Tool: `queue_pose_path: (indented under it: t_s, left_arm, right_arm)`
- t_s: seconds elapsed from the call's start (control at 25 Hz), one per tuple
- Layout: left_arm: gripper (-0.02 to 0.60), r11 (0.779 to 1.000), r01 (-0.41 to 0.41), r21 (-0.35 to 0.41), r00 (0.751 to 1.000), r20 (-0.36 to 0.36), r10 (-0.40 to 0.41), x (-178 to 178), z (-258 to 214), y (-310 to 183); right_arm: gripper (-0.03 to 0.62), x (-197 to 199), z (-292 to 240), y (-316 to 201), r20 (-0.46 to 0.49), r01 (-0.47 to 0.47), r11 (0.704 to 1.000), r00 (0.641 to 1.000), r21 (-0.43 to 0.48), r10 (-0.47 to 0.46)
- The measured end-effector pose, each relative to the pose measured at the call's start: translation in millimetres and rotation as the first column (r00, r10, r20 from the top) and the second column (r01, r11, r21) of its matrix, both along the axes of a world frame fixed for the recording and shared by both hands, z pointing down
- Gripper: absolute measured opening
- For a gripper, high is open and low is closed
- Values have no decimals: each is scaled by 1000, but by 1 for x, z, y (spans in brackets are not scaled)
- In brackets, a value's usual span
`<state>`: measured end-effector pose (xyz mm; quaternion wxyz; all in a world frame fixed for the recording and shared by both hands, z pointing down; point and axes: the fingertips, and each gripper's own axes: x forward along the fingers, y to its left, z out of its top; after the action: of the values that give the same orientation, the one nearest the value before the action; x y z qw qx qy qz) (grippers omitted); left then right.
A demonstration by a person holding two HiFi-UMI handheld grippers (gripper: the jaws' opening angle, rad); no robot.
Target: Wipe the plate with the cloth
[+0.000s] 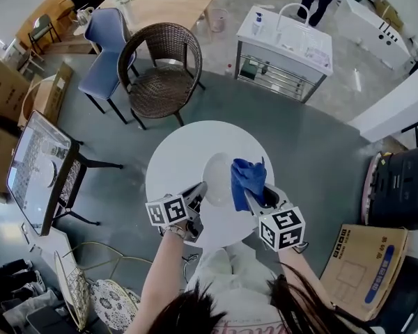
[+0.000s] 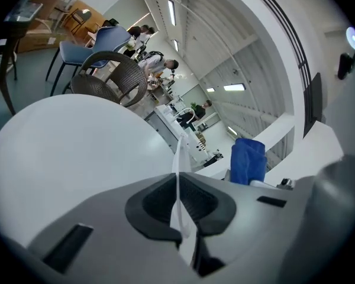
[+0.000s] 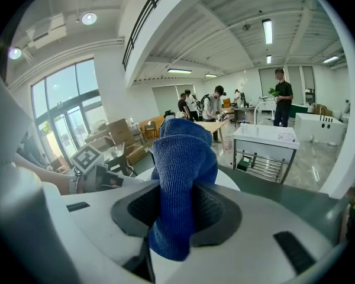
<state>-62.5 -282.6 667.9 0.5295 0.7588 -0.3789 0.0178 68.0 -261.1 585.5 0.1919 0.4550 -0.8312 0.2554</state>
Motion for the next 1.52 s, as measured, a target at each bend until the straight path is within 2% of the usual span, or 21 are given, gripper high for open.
queue_pose_path:
  t_s: [0.24,0.44,0.6,0.8,1.12,1.32,1.52]
  left_arm:
    - [20,996,27,85,998,-54,-22,7,-51,12]
    - [20,984,68,167,993,-105,-51,7,-98,15]
    - [20,969,88,232,990,-126,-59,4,-131,18]
    - [19,939,107,328,986,-156,-58,-1,-173,9]
    - [20,901,91,425,990,-139,-35,5,-211,8]
    - [20,869,41,492,998,-65,-10,4,-230,13]
    - [19,850,42,526,997,-80,0,19,-237,25]
  right_arm:
    - [133,8,-34,9,10,-7,998,1000,57,7]
    - [133,11,-69,10,12,12,992,1000,124,-14]
    - [133,8,-102,12,32,9,983,999,186,-15]
    - [133,1,-137,10,42,25,961,998,275,-38]
    - [133,1,-181,6,58,26,926,997,378,-51]
    - [133,-44,-216,-14,110,60,900,987,431,-118]
    - [133,-66,-218,-28,54,95,896,990,433,-131]
